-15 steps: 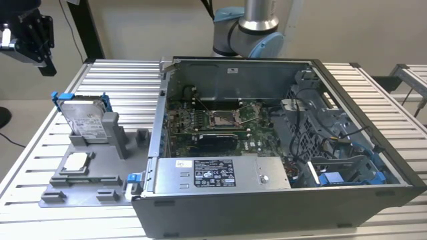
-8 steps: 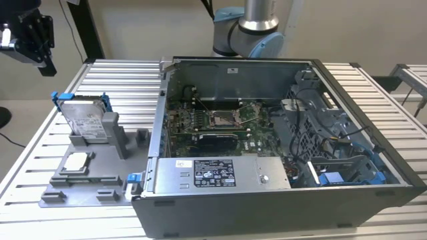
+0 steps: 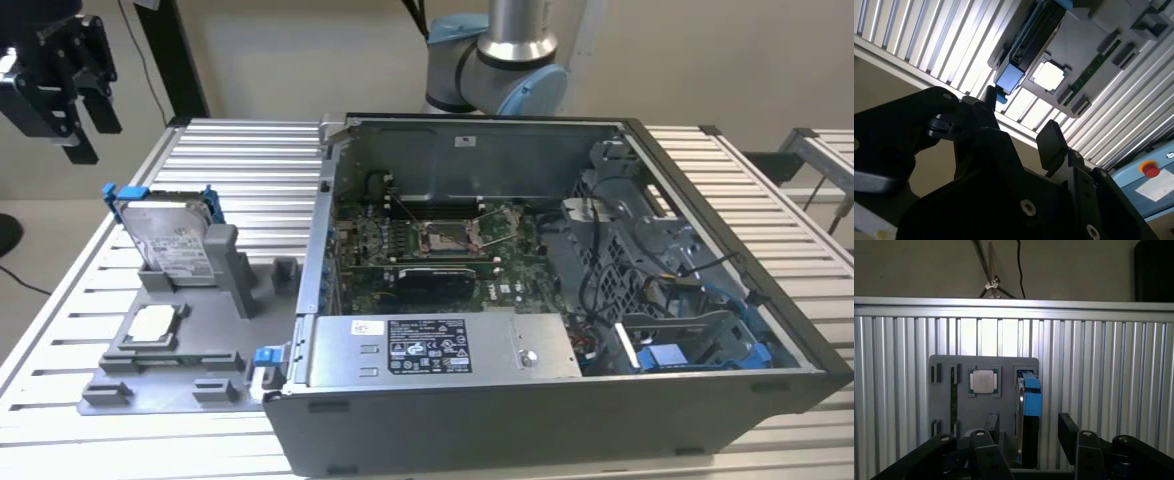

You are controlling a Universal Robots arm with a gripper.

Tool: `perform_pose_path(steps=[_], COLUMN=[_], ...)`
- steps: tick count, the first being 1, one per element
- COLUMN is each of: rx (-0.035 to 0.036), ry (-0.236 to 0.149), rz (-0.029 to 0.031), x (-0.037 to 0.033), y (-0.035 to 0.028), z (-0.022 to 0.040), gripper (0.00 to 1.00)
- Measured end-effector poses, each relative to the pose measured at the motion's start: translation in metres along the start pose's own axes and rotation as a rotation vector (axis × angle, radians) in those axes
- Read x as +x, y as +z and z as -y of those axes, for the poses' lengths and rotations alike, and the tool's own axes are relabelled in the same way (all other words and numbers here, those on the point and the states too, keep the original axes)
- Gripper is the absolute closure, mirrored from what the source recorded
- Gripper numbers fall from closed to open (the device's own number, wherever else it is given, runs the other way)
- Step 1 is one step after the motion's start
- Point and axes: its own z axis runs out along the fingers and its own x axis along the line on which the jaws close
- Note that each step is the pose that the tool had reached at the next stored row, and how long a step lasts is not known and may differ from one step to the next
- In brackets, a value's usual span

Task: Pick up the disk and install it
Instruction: 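Pick up the disk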

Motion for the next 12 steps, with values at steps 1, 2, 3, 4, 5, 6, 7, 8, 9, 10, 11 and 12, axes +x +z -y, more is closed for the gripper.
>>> perform_pose_path(steps=[1,2,3,4,5,6,7,8,9,10,11,12], rx=[0.0,0.0,0.0002,0.0001,0.0,0.0,0.0,0.0005,0.0009,0.0012,0.0011,0.001], ry=[0.0,0.0,0.0,0.0,0.0,-0.001,-0.001,-0.002,-0.002,-0.002,-0.002,-0.002], rz=[0.0,0.0,-0.0002,-0.001,-0.002,-0.0035,-0.005,-0.0059,-0.0058,-0.0059,-0.006,-0.006], x=[0.0,0.0,0.0,0.0001,0.0001,0.0,0.0,0.0,0.0,0.0001,0.0,0.0], y=[0.0,0.0002,0.0008,0.0012,0.0017,0.0022,0.0028,0.0036,0.0043,0.0048,0.0051,0.0053], z=[0.0,0.0,0.0001,0.0001,0.0001,0.0001,0.0001,0.0001,0.0001,0.0002,0.0002,0.0002], gripper=[0.0,0.0,0.0,0.0,0.0,0.0,0.0,0.0,0.0,0.0,0.0,0.0])
